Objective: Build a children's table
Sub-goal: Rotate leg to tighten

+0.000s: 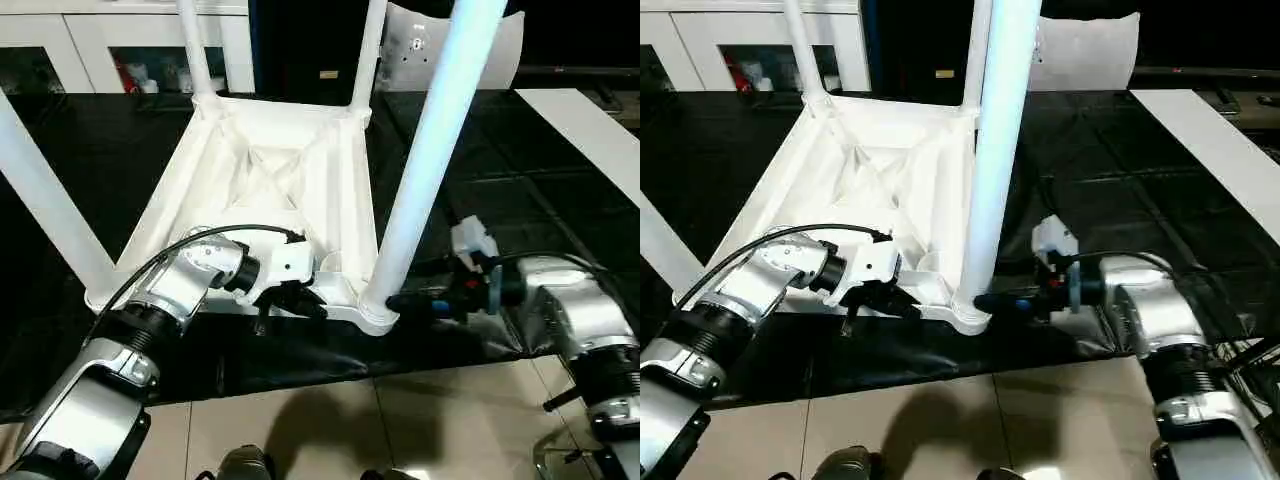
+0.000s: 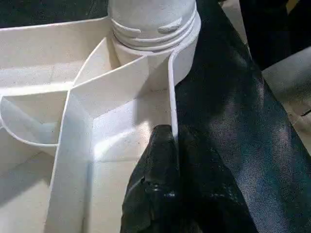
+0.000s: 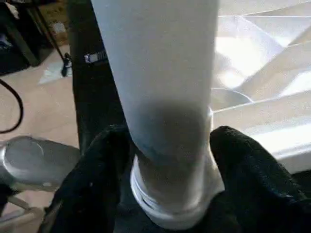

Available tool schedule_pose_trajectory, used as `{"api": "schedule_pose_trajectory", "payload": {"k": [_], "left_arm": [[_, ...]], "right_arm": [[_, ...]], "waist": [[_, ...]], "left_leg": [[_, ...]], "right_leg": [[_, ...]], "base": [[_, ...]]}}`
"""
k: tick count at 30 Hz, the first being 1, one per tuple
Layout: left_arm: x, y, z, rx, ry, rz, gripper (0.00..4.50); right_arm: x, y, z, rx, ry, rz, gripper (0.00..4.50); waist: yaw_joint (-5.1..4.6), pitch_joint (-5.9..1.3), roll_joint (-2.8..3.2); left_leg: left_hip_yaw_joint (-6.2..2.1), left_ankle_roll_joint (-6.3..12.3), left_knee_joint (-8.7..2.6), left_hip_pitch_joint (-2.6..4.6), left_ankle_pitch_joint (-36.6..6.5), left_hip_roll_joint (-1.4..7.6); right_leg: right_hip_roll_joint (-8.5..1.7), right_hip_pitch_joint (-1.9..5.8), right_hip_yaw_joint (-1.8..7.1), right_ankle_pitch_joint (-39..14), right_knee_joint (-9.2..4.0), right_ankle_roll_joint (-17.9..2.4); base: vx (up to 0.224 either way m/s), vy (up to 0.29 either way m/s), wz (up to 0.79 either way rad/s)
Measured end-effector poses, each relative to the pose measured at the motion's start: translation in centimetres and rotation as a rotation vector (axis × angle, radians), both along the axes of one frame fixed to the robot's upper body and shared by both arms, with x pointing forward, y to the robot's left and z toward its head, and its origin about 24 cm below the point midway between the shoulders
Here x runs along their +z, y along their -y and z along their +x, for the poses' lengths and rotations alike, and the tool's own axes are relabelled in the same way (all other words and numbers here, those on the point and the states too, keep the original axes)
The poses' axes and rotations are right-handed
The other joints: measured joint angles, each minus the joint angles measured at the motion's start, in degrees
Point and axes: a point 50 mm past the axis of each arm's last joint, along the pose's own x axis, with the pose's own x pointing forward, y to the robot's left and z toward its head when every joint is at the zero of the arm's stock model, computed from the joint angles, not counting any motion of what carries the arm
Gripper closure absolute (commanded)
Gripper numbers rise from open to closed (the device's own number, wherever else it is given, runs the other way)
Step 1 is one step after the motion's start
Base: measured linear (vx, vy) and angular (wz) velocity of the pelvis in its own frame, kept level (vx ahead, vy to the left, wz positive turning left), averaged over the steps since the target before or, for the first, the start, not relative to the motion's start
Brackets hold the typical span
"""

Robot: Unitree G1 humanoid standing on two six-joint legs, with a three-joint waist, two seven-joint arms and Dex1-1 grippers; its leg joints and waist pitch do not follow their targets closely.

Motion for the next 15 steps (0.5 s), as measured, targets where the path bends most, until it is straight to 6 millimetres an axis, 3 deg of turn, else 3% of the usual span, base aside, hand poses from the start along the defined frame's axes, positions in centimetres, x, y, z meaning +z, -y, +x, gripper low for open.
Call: {"api": "schedule_pose_trajectory", "payload": {"k": [6, 15], "left_arm": [[-0.05, 0.04, -0.09, -0.01, -0.008, 0.001, 4.5], [-0.1, -0.21, -0.06, 0.042, -0.052, -0.012, 4.5]], "right_arm": [[-0.06, -0.83, 0.24, 0.016, -0.007, 0.022, 2.33], [-0.09, -1.11, 0.13, -0.023, -0.034, 0.027, 2.55]], "waist": [[0.02, 0.0, 0.0], [-0.21, 0.0, 0.01]], "left_leg": [[0.0, 0.0, -0.01, 0.0, 0.0, 0.0], [0.01, -0.01, -0.04, 0.04, 0.0, 0.0]], "right_leg": [[-0.01, 0.0, -0.01, 0.0, -0.02, 0.0], [-0.01, 0.0, -0.01, -0.01, 0.0, 0.01]], "base": [[0.0, 0.0, 0.0], [0.0, 0.0, 0.0]]}}
